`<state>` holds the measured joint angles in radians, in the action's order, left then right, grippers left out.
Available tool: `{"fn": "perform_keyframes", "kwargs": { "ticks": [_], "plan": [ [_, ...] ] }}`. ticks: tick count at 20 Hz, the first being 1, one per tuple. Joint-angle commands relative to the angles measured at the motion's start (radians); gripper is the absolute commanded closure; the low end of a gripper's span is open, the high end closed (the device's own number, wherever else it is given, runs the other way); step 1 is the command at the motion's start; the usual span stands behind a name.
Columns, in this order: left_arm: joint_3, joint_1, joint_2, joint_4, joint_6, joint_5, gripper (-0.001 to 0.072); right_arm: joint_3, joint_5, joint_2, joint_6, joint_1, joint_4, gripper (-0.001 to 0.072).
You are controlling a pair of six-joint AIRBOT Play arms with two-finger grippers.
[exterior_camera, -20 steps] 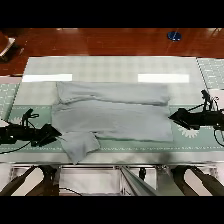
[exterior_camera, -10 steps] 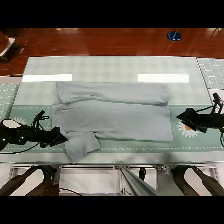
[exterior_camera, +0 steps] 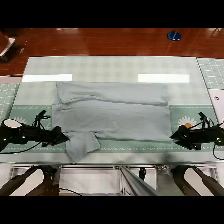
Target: Fold the shirts.
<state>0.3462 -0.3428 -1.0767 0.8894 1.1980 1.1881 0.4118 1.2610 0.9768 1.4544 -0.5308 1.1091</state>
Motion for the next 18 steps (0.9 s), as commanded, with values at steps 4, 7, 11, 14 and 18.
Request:
{"fn": "perform_keyframes", "kwargs": {
  "ticks": [4, 7, 11, 14, 18],
  "plan": [
    [0.0, 0.0, 0.0, -0.002, -0.001, -0.01, 0.068, -0.005, -0.157, 0.114, -0.024, 0.119, -0.181, 0.032],
    [0.044, 0.0, 0.0, -0.018, -0.001, 0.001, 0.068, 0.051, -0.158, 0.137, -0.13, 0.161, -0.267, 0.0696],
    [0.227, 0.001, -0.003, -0.151, -0.002, -0.005, 0.068, 0.19, -0.167, 0.14, -0.124, 0.159, -0.27, 0.0695],
    [0.401, 0.052, -0.074, -0.187, 0.006, -0.057, 0.068, 0.34, -0.15, 0.23, -0.125, 0.16, -0.275, 0.0695],
    [0.649, 0.141, -0.305, -0.187, 0.078, -0.105, 0.068, 0.536, -0.143, 0.405, -0.134, 0.172, -0.353, 0.0695]
  ]
}}
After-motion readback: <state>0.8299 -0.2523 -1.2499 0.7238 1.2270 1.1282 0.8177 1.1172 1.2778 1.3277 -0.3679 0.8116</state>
